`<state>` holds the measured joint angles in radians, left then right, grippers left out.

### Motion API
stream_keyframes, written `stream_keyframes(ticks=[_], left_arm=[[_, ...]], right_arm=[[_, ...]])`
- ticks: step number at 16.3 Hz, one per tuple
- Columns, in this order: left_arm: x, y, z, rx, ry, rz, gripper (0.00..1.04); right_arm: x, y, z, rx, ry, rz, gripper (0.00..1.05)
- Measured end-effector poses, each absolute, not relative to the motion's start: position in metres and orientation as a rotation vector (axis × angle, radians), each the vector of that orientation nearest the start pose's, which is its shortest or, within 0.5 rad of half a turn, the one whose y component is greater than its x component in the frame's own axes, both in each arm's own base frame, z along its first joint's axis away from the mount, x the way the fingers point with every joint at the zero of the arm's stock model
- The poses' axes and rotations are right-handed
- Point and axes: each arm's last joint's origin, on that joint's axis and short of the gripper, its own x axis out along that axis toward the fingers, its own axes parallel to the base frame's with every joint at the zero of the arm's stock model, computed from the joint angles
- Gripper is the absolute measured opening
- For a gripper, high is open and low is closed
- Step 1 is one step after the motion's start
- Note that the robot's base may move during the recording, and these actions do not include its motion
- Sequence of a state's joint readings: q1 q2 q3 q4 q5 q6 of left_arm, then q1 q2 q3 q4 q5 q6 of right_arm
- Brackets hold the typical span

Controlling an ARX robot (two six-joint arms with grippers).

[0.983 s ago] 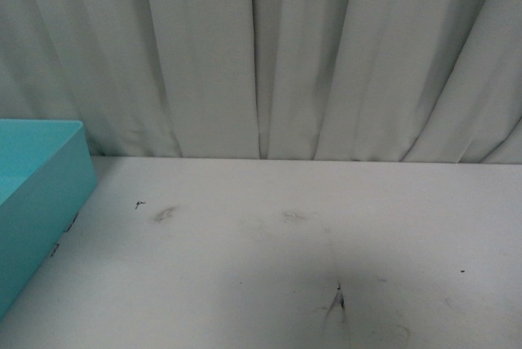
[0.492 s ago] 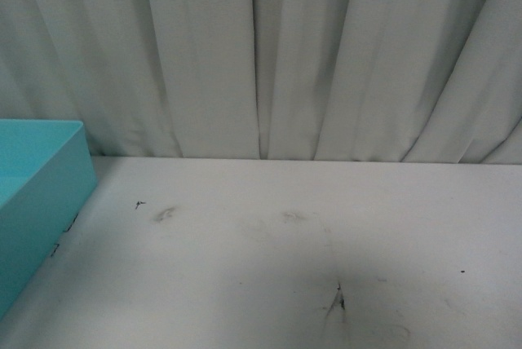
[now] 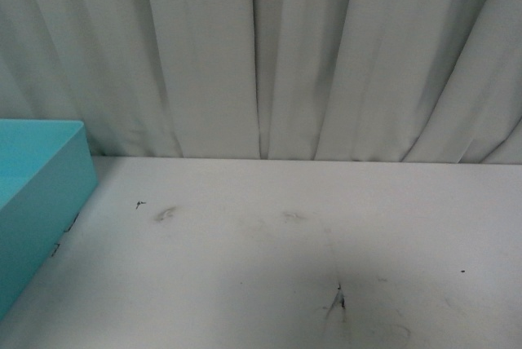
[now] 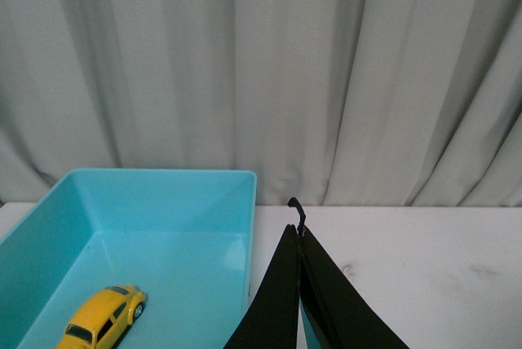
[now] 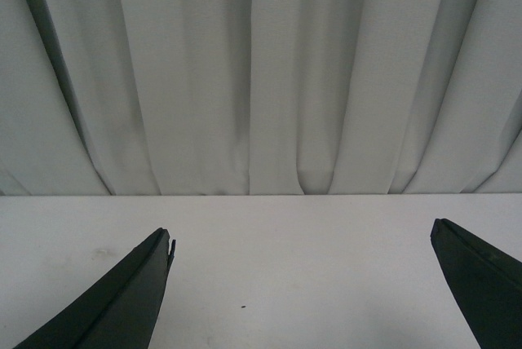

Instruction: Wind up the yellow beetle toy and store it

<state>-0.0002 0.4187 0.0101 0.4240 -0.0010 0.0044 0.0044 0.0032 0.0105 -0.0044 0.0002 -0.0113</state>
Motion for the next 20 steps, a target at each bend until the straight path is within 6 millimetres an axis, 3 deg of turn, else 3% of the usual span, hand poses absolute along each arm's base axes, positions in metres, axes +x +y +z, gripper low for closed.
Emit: stream_keyframes(ticks=[10, 12, 16, 17, 18, 20], left_arm=[[0.108, 0.000, 0.170, 0.004, -0.013, 0.000, 0.02], [0.097, 0.000, 0.167, 0.004, -0.010, 0.000, 0.02], [0.097, 0.000, 0.166, 0.004, -0.002, 0.000, 0.02], [0.097, 0.000, 0.166, 0.003, -0.002, 0.000, 0.05], [0.097, 0.000, 0.166, 0.003, -0.002, 0.000, 0.17], [0.097, 0.000, 0.166, 0.003, -0.002, 0.000, 0.26]], right_arm=[[0.097, 0.000, 0.166, -0.011, -0.003, 0.004, 0.98], [0.097, 0.000, 0.166, -0.011, -0.003, 0.004, 0.98], [0.097, 0.000, 0.166, -0.011, -0.003, 0.004, 0.98], [0.097, 0.000, 0.166, -0.011, -0.003, 0.004, 0.98], [0.097, 0.000, 0.166, -0.011, -0.003, 0.004, 0.98], [0.097, 0.000, 0.166, -0.011, -0.003, 0.004, 0.98]])
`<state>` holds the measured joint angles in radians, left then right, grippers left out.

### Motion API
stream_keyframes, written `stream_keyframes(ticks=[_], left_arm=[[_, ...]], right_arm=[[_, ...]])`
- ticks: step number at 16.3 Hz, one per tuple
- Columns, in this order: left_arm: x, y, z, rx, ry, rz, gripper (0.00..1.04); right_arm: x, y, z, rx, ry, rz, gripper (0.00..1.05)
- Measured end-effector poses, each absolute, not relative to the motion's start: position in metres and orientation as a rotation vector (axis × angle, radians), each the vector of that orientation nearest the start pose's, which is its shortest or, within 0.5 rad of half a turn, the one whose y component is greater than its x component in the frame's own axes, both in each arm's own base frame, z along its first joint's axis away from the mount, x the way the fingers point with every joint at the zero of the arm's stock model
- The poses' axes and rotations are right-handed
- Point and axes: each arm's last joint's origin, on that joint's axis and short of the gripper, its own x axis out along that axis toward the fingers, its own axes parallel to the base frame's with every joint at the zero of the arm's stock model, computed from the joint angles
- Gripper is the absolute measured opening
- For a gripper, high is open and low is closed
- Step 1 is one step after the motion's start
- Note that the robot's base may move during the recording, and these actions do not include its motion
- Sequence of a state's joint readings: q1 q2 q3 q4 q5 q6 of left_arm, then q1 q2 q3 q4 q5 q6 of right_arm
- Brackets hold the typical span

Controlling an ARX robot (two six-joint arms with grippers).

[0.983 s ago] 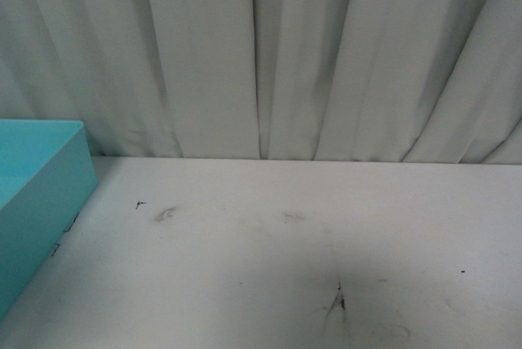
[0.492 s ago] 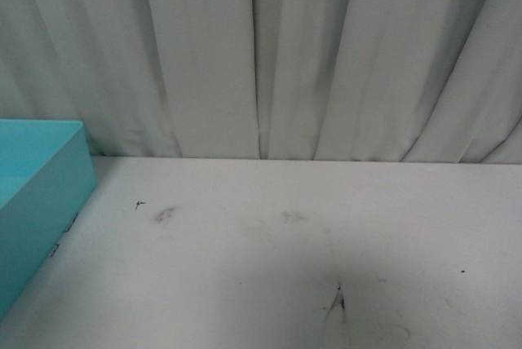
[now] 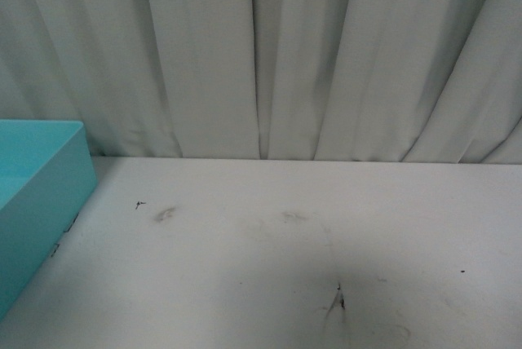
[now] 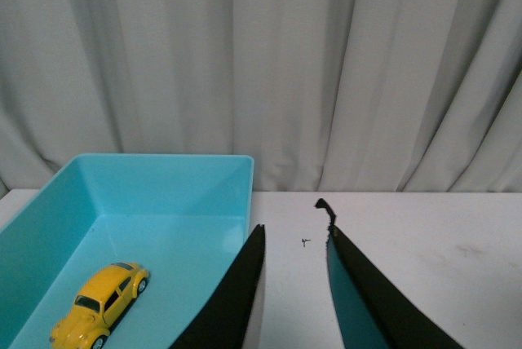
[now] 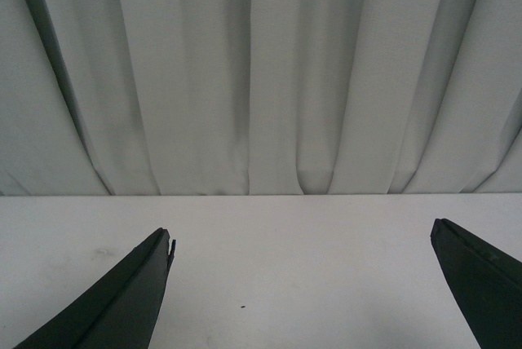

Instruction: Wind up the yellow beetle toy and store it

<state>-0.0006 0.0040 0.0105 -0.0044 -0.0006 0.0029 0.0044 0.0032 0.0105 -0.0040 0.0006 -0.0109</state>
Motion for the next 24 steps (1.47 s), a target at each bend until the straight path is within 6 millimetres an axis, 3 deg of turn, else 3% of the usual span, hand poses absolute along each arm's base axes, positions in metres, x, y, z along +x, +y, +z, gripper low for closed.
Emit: stream_keyframes(ticks=[6, 7, 24], left_arm=[[0.0973, 0.0000, 0.1663, 0.003, -0.002, 0.000, 0.95], [0.0973, 0.0000, 0.1663, 0.004, -0.002, 0.000, 1.00], [0.0973, 0.0000, 0.1664, 0.003, -0.002, 0.000, 0.98]], right_arm=[[0.0973, 0.0004, 0.1664, -0.011, -0.003, 0.004, 0.98], [0.0973, 0.0004, 0.1664, -0.011, -0.003, 0.004, 0.98], [0.0973, 0.0004, 0.1664, -0.011, -0.003, 0.004, 0.98]])
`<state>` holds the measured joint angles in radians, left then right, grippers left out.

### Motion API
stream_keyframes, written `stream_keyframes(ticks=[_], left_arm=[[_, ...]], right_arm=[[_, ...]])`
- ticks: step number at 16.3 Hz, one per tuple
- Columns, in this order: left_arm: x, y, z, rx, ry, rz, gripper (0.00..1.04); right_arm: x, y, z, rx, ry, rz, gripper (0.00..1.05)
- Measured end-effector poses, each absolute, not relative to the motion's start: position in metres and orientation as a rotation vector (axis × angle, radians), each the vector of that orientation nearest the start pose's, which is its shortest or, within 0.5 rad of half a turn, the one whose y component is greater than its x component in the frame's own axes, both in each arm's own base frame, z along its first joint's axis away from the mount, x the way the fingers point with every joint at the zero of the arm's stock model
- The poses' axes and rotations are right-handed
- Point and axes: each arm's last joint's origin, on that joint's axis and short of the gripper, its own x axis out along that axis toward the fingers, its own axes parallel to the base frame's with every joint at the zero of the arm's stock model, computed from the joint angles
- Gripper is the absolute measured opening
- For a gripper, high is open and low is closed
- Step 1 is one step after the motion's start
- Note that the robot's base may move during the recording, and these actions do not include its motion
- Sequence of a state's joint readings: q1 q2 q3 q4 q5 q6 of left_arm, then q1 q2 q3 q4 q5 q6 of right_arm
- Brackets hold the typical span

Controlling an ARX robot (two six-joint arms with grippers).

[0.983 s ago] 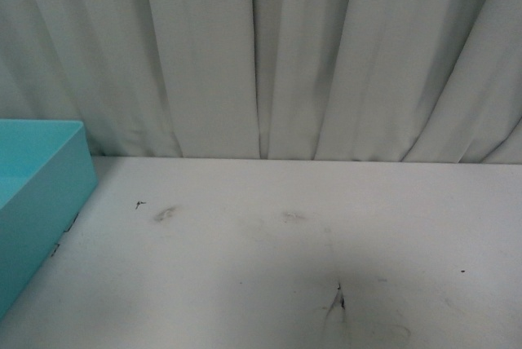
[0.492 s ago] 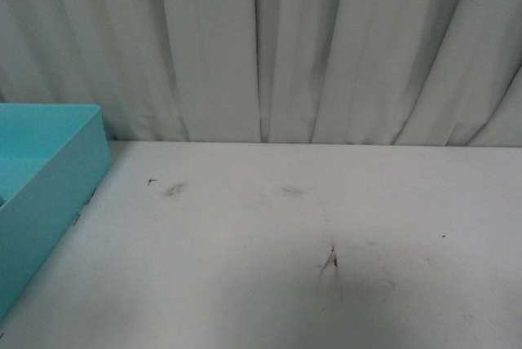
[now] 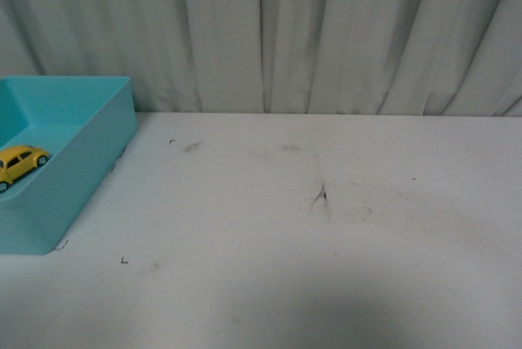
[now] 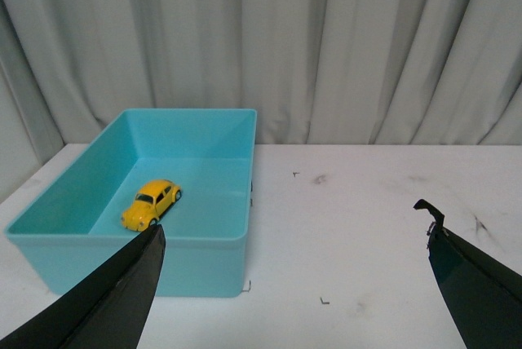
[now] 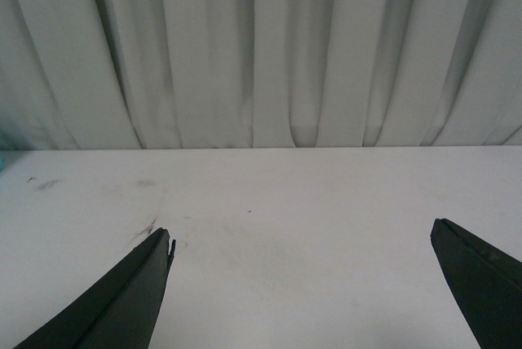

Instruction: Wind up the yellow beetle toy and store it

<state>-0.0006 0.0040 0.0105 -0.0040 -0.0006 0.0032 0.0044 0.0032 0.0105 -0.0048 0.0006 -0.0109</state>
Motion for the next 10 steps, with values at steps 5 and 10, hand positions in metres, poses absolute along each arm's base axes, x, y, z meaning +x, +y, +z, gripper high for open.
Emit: stream_keyframes(ticks=[5, 10], left_arm=[[0.0973, 0.0000, 0.1664, 0.003, -0.003, 0.000, 0.98], [0.0973, -0.0001, 0.1664, 0.003, -0.002, 0.000, 0.98]], right_arm=[[0.0973, 0.0004, 0.1662, -0.011, -0.001, 0.004, 0.98], [0.0972, 0.0004, 0.1665, -0.011, -0.004, 0.004, 0.98]])
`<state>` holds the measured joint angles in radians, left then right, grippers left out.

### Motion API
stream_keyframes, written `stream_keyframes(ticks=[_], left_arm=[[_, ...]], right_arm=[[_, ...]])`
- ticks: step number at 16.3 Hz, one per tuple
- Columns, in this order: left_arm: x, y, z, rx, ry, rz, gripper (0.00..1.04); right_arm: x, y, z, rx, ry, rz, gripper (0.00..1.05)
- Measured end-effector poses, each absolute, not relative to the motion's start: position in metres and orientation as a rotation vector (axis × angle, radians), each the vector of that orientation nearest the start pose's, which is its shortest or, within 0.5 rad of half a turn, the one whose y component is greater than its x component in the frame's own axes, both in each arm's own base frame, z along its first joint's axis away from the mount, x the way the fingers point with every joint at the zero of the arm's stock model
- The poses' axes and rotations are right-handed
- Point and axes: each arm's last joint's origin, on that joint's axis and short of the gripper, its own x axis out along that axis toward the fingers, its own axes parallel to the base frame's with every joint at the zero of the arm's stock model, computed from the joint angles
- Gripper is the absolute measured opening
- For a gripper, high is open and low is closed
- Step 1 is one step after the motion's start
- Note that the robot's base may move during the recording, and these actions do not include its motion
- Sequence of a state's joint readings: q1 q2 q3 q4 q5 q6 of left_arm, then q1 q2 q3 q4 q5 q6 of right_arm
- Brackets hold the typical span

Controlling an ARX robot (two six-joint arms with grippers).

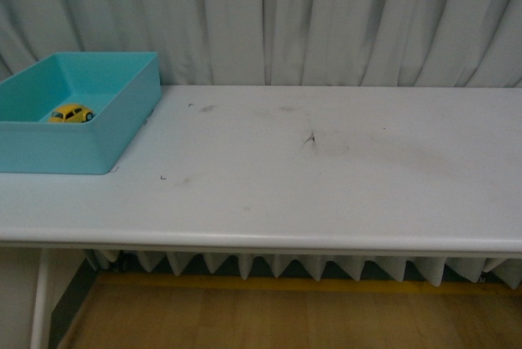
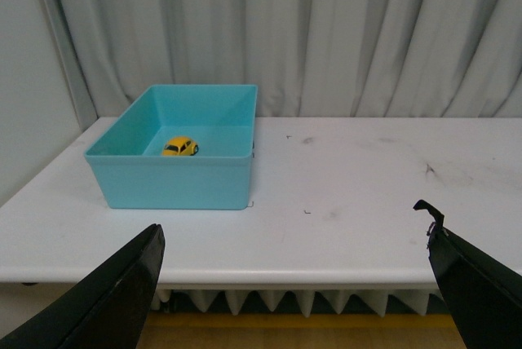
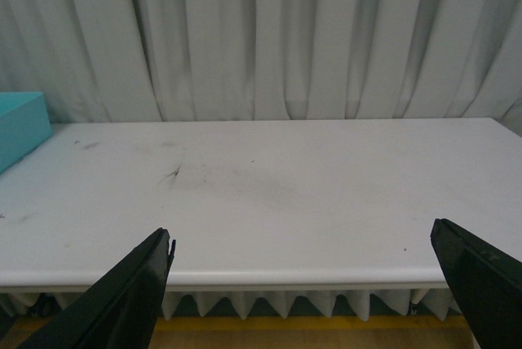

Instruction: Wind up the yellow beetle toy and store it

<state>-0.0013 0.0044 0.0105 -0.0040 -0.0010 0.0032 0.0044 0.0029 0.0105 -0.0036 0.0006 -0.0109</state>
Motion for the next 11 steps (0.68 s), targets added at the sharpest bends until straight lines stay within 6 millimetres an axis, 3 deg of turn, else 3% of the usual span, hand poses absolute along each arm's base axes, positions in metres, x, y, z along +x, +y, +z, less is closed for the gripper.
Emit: stream_keyframes(ticks=[11], left_arm=[[0.0973, -0.0001, 0.1664, 0.003, -0.003, -0.001, 0.98]], right_arm=[[0.0972, 0.0004, 0.1664, -0.011, -0.003, 0.004, 0.98]])
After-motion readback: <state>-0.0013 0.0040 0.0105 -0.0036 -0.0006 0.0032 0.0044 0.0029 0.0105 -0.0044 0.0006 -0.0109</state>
